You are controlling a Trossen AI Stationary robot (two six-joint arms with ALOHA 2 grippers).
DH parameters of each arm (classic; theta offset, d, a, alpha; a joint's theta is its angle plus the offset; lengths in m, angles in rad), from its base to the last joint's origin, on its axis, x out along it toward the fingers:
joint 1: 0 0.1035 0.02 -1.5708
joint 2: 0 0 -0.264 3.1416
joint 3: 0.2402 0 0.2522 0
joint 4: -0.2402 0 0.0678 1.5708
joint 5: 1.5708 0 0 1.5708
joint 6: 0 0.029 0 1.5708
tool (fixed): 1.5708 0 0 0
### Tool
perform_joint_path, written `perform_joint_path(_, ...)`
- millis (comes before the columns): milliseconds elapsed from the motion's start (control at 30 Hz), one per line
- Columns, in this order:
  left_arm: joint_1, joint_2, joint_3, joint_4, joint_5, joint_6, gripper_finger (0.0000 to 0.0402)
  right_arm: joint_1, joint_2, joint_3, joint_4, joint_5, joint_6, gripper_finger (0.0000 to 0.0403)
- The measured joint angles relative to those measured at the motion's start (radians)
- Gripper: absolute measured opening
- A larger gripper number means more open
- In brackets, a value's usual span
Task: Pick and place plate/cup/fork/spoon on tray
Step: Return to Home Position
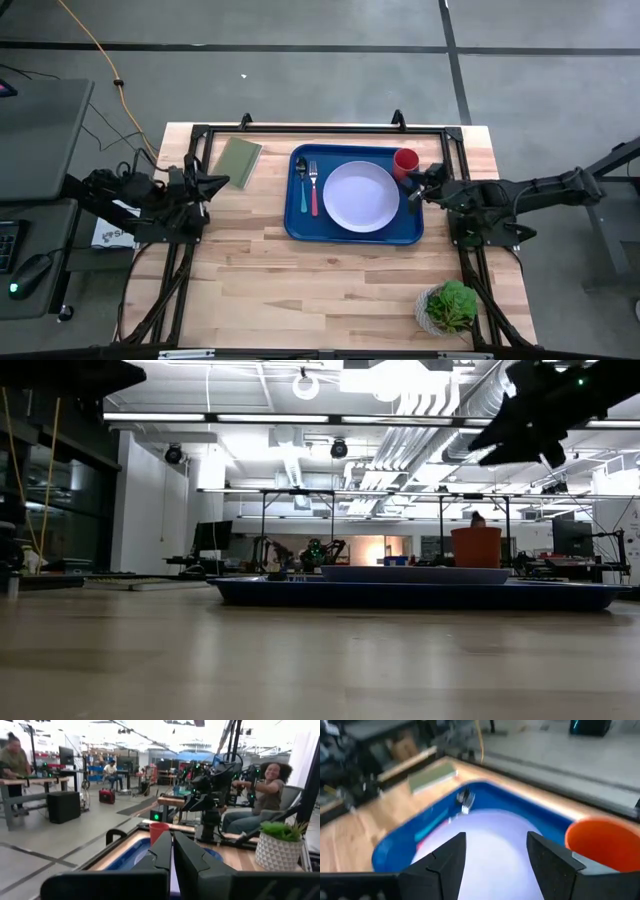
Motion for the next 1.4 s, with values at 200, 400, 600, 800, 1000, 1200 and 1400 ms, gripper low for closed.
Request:
perform_joint_path(200, 0.000, 0.000, 0.000, -0.044, 0.000, -0.065, 0.0000, -0.047, -0.001, 0.000, -0.052, -0.172, -0.025, 0.0201)
perform_joint_path(400, 0.000, 0.000, -0.040, -0.016, 0.000, -0.068, 0.0000, -0.047, -0.001, 0.000, -0.025, -0.181, -0.083, 0.0201)
perform_joint_path(600, 0.007, 0.000, -0.151, 0.075, -0.001, -0.066, 0.0000, -0.047, -0.001, 0.000, -0.023, -0.189, -0.104, 0.0201)
perform_joint_path(800, 0.044, 0.000, -0.197, 0.136, 0.038, -0.075, 0.0000, -0.047, -0.001, 0.000, -0.023, -0.189, -0.109, 0.0201)
perform_joint_path(1000, 0.138, 0.000, -0.231, 0.250, 0.247, -0.053, 0.0000, -0.047, -0.001, 0.000, -0.022, -0.190, -0.105, 0.0201)
perform_joint_path(1200, 0.284, 0.000, -0.231, 0.250, 0.412, -0.069, 0.0000, -0.047, -0.001, 0.000, -0.022, -0.191, -0.102, 0.0201)
perform_joint_path(1400, 0.377, 0.000, -0.231, 0.226, 0.523, -0.099, 0.0000, -0.047, -0.001, 0.000, -0.022, -0.191, -0.105, 0.0201)
